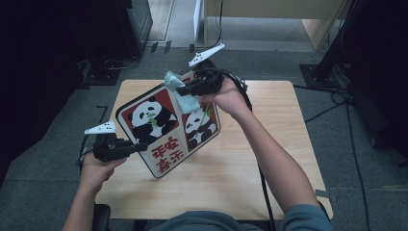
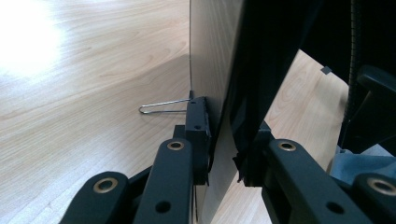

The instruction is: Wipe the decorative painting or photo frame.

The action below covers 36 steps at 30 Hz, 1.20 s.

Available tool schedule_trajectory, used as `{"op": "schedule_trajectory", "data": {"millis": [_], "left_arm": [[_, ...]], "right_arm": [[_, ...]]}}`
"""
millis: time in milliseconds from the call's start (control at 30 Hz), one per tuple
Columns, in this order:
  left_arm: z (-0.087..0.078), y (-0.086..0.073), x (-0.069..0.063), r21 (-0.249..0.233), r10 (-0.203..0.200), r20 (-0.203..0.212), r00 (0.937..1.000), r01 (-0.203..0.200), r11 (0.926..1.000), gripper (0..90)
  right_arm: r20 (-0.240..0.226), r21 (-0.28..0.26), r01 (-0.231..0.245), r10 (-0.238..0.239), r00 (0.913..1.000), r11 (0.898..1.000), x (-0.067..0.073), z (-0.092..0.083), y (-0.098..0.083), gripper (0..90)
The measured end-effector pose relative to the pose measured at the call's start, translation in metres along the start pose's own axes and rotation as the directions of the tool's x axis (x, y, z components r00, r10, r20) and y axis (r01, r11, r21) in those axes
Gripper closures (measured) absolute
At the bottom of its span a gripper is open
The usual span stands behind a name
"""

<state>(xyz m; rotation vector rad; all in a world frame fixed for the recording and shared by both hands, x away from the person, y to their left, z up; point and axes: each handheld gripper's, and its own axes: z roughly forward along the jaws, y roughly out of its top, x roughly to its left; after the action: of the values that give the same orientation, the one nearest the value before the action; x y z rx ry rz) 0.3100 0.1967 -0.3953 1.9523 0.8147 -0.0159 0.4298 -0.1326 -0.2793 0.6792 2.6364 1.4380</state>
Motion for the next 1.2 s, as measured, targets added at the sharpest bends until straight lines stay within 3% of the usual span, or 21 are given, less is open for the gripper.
{"op": "schedule_trajectory", "data": {"millis": [433,1200], "left_arm": [[0.0,0.0,0.0,0.0,0.0,0.002,1.0,0.0,1.0,78.1],[0.0,0.001,0.0,0.007,0.006,0.001,1.0,-0.006,1.0,78.1]], "right_arm": [[-0.018,0.027,0.005,-0.005,0.9998,1.0,-0.001,0.01,-0.014,79.5],[-0.046,0.046,-0.026,0.028,0.9986,0.999,-0.002,0.024,-0.05,79.4]]}}
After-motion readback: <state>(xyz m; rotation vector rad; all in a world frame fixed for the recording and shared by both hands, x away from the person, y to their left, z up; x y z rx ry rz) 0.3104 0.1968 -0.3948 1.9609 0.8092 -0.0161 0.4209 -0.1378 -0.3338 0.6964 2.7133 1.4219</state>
